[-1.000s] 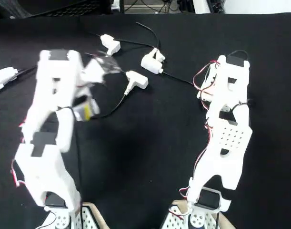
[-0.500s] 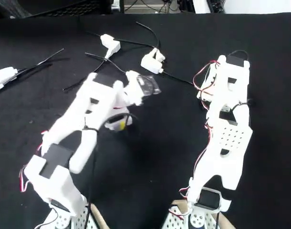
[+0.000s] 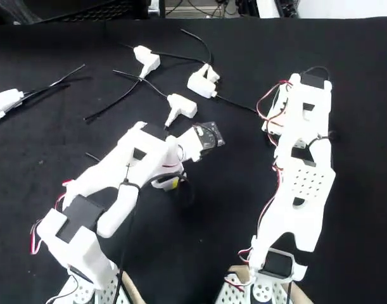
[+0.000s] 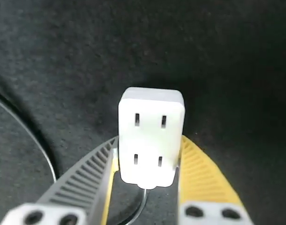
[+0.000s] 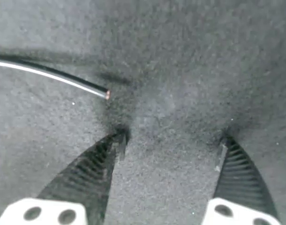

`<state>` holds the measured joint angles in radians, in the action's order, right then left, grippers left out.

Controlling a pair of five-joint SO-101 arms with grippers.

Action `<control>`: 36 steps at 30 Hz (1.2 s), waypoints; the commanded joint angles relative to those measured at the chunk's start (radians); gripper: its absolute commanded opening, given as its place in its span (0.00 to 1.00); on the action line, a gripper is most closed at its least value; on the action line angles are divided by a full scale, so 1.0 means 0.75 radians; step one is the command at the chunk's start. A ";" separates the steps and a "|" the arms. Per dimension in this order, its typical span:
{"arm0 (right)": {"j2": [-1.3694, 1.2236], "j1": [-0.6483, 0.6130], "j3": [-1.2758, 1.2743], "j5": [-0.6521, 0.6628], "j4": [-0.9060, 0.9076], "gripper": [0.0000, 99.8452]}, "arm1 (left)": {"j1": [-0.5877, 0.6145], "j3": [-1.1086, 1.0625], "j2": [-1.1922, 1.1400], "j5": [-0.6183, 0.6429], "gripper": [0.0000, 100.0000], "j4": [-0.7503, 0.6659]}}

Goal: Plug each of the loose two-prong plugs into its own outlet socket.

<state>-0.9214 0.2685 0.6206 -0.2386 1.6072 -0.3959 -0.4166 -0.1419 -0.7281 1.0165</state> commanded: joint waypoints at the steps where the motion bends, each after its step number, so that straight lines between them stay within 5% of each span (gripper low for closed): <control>1: -0.005 -0.023 -0.058 0.014 0.002 0.31 | 0.007 0.003 0.078 0.012 0.21 -0.025; 12: -0.005 -0.023 -0.058 0.014 0.000 0.31 | 0.152 0.036 0.088 0.145 0.32 -0.023; 23: -0.009 -0.027 -0.052 0.170 -0.016 0.31 | 0.770 0.171 0.223 0.524 0.32 -0.018; 30: 0.052 -0.084 0.173 0.325 0.110 0.31 | 1.077 0.114 0.196 0.538 0.32 0.063; 36: -0.013 -0.270 0.605 0.350 0.205 0.31 | 1.165 -0.199 0.153 0.540 0.32 -0.160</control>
<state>-0.9214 0.1304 0.9260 0.0146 1.7346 0.4511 -0.4457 -0.0361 -0.3291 1.0088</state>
